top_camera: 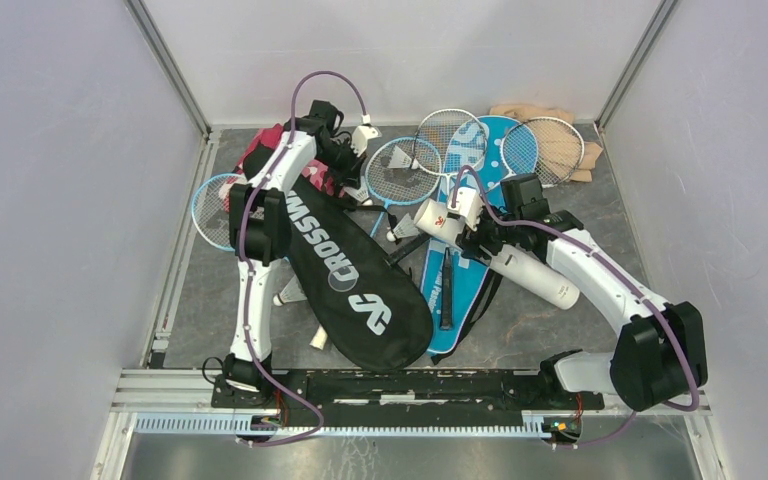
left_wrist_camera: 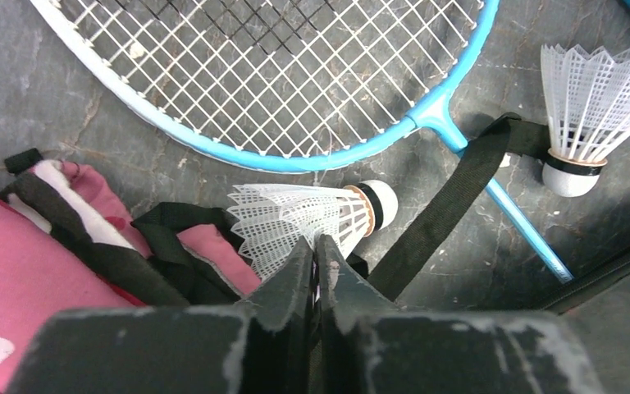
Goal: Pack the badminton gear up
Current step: Pick up the shuttlecock at the center of the board, then place the shuttlecock at the shuttle tube.
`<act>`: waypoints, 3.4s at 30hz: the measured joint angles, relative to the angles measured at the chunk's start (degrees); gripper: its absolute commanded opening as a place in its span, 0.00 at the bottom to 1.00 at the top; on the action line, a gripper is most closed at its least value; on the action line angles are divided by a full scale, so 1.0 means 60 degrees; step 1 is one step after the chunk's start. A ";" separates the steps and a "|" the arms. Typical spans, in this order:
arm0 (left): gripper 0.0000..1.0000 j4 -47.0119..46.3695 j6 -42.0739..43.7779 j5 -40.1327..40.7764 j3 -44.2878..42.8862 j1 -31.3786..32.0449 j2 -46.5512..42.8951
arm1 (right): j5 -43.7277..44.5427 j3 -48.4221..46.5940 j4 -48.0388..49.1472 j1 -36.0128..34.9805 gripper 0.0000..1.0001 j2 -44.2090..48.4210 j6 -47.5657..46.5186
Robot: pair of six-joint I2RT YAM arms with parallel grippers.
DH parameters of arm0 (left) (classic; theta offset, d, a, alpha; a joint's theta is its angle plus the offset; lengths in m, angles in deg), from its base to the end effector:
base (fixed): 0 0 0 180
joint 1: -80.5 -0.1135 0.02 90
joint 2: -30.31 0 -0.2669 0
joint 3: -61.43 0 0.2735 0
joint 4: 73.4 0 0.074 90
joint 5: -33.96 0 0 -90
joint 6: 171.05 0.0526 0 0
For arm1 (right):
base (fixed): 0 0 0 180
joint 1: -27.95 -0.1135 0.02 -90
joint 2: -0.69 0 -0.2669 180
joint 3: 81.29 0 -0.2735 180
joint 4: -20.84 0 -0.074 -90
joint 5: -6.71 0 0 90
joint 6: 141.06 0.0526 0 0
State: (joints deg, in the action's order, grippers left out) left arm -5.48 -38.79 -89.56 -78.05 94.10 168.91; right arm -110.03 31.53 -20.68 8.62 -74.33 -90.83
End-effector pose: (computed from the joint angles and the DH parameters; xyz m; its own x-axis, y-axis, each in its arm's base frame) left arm 0.5177 -0.1551 0.1857 -0.3897 0.6711 -0.6307 0.9019 0.4166 -0.1140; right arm 0.2760 0.1219 0.2422 -0.1844 -0.6701 -0.7190 -0.8978 0.4125 -0.1542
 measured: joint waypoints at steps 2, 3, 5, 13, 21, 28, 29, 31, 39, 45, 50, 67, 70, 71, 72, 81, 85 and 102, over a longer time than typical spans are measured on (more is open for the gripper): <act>0.02 0.0106 0.0000 -0.0051 0.0000 -0.0004 0.0000 | 0.0000 0.0000 -0.0007 0.0000 0.12 -0.0011 -0.0007; 0.02 0.0171 0.0000 -0.0117 0.0000 -0.0004 0.0000 | -0.0004 0.0000 -0.0018 0.0000 0.12 -0.0011 -0.0007; 0.02 0.0328 -0.0007 -0.0255 0.0004 0.0000 -0.0040 | -0.0011 0.0000 -0.0026 0.0000 0.12 -0.0011 -0.0007; 0.02 0.0579 -0.0419 -0.0535 0.0630 -0.0004 -0.1297 | -0.0025 -0.0138 -0.0310 -0.0007 0.12 -0.0025 -0.0007; 0.02 0.0452 -0.1796 -0.1333 0.1949 -0.0004 -0.3887 | -0.0033 -0.0583 -0.0532 -0.0160 0.13 -0.0135 -0.0069; 0.02 -0.1086 -0.4065 -0.2667 0.4696 0.0004 -0.6375 | -0.0353 -0.0845 -0.0576 -0.0321 0.13 -0.0342 -0.0211; 0.02 -0.1413 -0.4441 -0.2809 0.5067 0.0007 -0.6641 | -0.0466 -0.0878 -0.0579 -0.0328 0.13 -0.0361 -0.0222; 0.02 -0.2186 -0.5278 -0.3122 0.5909 0.0029 -0.7249 | -0.0678 -0.0925 -0.0579 -0.0361 0.13 -0.0393 -0.0259; 0.02 -0.4845 -0.7708 -0.3497 0.7617 0.0648 -0.8335 | -0.1231 -0.1038 -0.0732 -0.0554 0.13 -0.0455 -0.0321; 0.02 -0.5719 -0.8389 -0.3402 0.7967 0.1300 -0.8382 | -0.1475 -0.1093 -0.0823 -0.0637 0.13 -0.0455 -0.0350; 0.02 -0.6302 -0.8688 -0.3472 0.8466 0.1716 -0.8488 | -0.1555 -0.1126 -0.0852 -0.0656 0.13 -0.0455 -0.0335; 0.46 -0.7023 -0.8725 -0.4758 0.9220 0.2324 -0.8517 | -0.1734 -0.1151 -0.0885 -0.0685 0.13 -0.0455 -0.0328; 0.53 -0.7020 -0.8714 -0.4911 0.9220 0.2481 -0.8389 | -0.1745 -0.1162 -0.0896 -0.0685 0.13 -0.0455 -0.0328; 0.55 -0.7009 -0.8666 -0.4936 0.9220 0.2539 -0.8357 | -0.1759 -0.1166 -0.0900 -0.0685 0.13 -0.0455 -0.0328; 0.56 -0.6976 -0.8597 -0.4943 0.9220 0.2616 -0.8320 | -0.1767 -0.1169 -0.0907 -0.0685 0.13 -0.0455 -0.0328; 0.94 -0.5617 -0.7216 -0.4907 0.8670 0.3005 -0.7934 | -0.1679 -0.1180 -0.0863 -0.0710 0.13 -0.0455 -0.0299; 1.00 -0.4670 -0.6266 -0.4615 0.8200 0.2987 -0.7960 | -0.1308 -0.1133 -0.0692 -0.0707 0.13 -0.0426 -0.0248; 0.96 -0.3191 -0.4244 -0.2160 0.7923 0.1501 -1.0080 | 0.0069 -0.0488 -0.0240 -0.0350 0.12 -0.0036 0.0164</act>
State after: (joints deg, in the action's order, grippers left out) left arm -24.63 -64.26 -102.52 -30.51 103.11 108.44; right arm -109.62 28.60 -22.12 6.52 -74.55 -89.85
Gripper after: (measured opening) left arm 0.990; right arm 0.696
